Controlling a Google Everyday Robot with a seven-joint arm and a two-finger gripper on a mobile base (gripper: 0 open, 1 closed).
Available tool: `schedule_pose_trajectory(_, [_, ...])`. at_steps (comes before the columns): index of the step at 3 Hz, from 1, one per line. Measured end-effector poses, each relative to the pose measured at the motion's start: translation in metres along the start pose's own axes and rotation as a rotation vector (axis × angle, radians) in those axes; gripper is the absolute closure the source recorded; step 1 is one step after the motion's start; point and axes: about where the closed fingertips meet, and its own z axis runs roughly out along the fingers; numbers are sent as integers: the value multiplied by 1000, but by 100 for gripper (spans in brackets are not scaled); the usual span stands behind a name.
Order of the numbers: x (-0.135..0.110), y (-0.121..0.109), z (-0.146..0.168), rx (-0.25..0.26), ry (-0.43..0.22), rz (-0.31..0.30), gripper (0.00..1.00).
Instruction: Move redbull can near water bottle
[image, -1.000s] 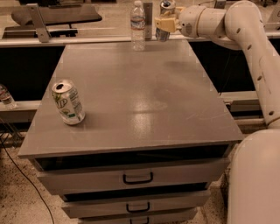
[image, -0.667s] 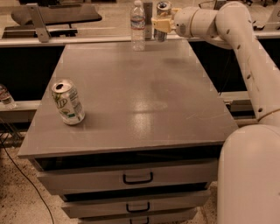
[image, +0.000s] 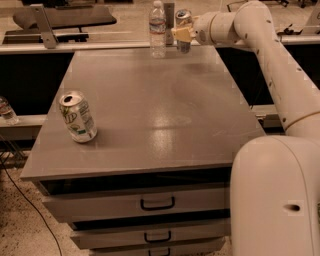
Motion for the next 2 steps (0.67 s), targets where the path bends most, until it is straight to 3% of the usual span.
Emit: schedule_pose_trajectory(2, [11, 4, 27, -4, 19, 52, 100])
